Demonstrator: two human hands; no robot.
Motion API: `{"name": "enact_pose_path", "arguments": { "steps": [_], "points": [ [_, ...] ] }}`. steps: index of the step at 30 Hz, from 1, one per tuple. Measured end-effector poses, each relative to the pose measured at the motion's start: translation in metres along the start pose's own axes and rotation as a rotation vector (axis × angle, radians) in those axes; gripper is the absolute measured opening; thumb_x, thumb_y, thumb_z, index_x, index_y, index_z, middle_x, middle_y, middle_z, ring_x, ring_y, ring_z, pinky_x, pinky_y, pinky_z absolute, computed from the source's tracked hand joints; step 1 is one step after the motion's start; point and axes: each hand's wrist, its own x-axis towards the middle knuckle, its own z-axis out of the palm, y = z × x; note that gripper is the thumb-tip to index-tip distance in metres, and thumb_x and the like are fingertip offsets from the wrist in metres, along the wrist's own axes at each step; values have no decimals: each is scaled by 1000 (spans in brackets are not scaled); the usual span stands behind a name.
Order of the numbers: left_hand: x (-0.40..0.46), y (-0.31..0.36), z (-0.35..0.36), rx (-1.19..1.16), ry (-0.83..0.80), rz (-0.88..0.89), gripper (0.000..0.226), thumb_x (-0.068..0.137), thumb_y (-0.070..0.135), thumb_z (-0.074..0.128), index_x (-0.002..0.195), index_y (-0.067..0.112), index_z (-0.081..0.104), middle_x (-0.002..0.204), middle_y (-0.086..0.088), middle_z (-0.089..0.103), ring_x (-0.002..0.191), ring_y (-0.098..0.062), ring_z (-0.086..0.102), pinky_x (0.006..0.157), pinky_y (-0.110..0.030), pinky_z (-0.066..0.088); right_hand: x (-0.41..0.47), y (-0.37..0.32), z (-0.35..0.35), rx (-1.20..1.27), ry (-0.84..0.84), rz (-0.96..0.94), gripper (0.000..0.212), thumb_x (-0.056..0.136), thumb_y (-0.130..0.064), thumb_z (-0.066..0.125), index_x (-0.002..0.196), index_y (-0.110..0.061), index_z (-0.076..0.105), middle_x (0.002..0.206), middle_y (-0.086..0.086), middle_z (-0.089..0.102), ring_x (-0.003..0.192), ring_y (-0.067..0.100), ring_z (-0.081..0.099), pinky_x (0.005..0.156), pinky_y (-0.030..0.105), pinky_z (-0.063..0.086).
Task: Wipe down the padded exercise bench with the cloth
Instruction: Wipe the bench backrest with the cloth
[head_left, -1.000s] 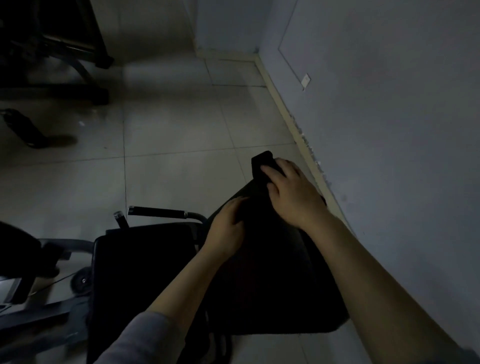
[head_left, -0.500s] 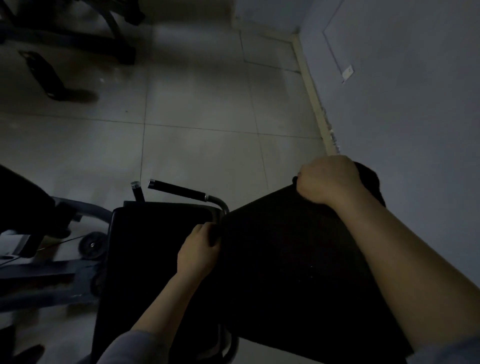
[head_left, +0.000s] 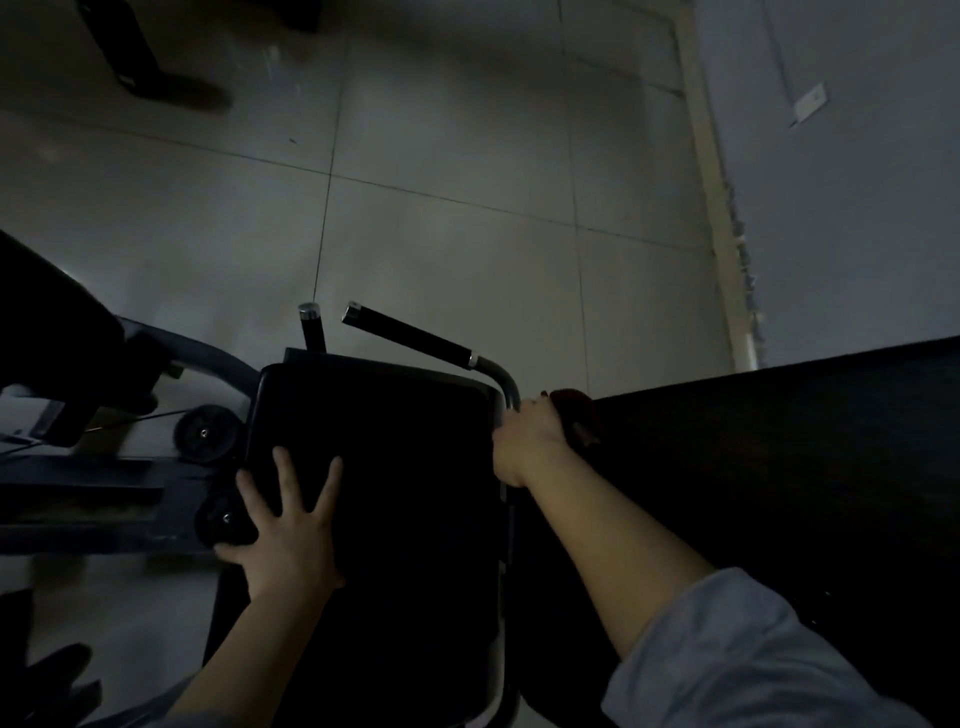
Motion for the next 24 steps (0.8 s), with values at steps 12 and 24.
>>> {"name": "enact_pose_path", "arguments": {
  "steps": [12, 24],
  "points": [
    [-3, 5, -2, 6, 38, -20, 120, 75, 37, 75, 141, 41, -24, 146, -14, -41, 133, -51, -29, 96, -72, 31, -124, 109, -8, 227, 86, 506, 43, 97, -35, 26, 131, -21, 46, 131, 8, 51, 116, 25, 49, 97, 36, 31],
    [7, 1, 6, 13, 63, 7, 114, 78, 39, 71, 141, 41, -23, 146, -13, -40, 134, -51, -27, 96, -72, 30, -23, -1, 17, 61, 258, 284, 54, 92, -30, 32, 140, -5, 30, 137, 20, 40, 124, 36, 39, 111, 46, 23]
  ]
}}
